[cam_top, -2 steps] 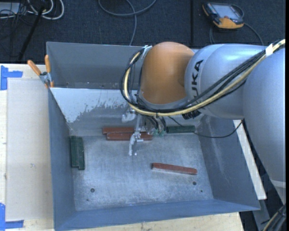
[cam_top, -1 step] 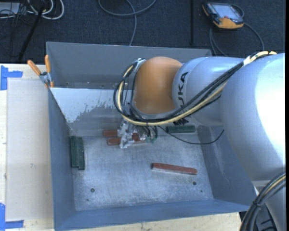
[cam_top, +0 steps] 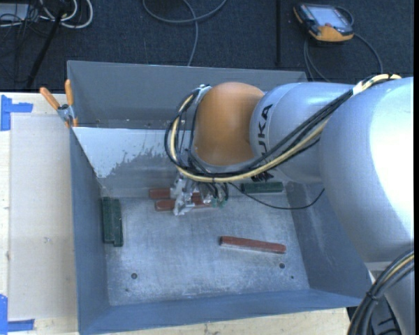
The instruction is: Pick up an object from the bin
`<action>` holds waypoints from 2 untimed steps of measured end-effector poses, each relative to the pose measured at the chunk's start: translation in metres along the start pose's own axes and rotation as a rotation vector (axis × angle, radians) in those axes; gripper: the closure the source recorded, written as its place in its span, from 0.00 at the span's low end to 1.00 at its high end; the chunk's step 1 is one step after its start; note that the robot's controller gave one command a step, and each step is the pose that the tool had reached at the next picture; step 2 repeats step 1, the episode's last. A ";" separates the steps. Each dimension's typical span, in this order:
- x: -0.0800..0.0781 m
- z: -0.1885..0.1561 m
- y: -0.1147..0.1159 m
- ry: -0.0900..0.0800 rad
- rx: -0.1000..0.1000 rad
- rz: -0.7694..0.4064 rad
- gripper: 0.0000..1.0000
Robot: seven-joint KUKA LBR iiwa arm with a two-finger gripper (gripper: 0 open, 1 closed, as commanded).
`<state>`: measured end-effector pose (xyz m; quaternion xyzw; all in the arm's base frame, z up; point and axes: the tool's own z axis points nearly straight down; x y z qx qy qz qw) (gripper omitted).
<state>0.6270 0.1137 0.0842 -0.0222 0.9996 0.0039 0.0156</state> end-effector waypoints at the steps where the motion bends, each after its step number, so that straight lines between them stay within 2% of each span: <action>1: 0.009 -0.195 0.003 0.032 0.007 -0.030 1.00; 2: 0.009 -0.195 0.003 0.032 0.007 -0.030 1.00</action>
Offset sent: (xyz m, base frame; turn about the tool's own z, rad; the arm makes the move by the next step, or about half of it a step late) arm 0.0000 0.0000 0.0000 0.0000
